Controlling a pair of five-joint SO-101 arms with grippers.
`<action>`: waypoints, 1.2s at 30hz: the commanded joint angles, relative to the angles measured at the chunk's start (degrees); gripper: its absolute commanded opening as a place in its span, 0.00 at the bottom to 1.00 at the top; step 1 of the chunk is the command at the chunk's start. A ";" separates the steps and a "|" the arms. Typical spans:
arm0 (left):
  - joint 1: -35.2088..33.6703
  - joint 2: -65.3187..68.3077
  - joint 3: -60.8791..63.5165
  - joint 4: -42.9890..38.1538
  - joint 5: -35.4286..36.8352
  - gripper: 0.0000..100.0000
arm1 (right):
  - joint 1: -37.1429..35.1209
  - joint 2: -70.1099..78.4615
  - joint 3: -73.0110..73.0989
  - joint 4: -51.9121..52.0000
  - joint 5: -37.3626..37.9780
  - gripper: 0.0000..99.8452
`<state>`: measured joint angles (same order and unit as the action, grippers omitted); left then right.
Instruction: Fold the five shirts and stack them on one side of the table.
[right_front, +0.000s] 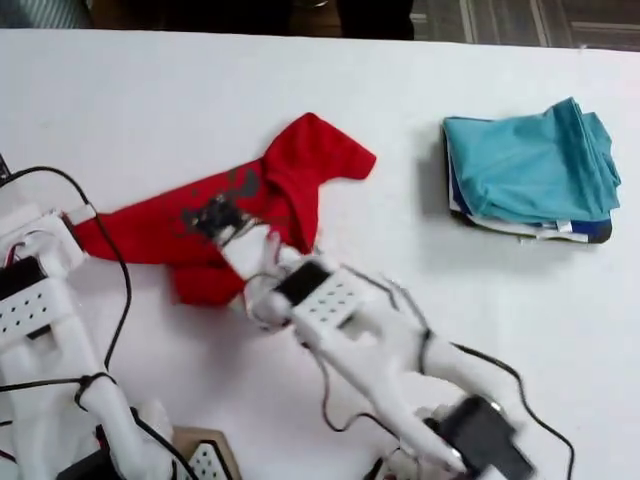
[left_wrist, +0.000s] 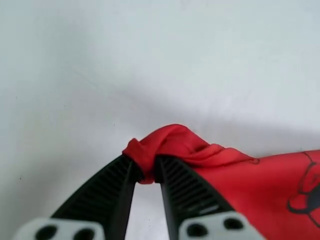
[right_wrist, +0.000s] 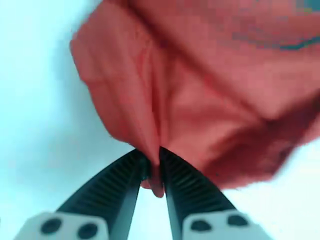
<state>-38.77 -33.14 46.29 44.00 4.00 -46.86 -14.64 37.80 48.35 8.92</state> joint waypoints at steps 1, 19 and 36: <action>0.97 -1.05 -4.88 5.63 0.18 0.03 | 5.05 -11.47 -2.11 2.95 3.52 0.02; 17.58 -1.05 -41.54 43.69 -10.64 0.03 | 34.07 -40.66 -2.73 -4.62 16.09 0.02; 26.90 -0.97 -53.14 50.64 -15.82 0.21 | 45.49 -41.98 -17.05 -4.35 19.16 0.02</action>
<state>-14.59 -33.32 -6.99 92.88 -9.27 -2.29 -54.73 23.47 45.10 27.65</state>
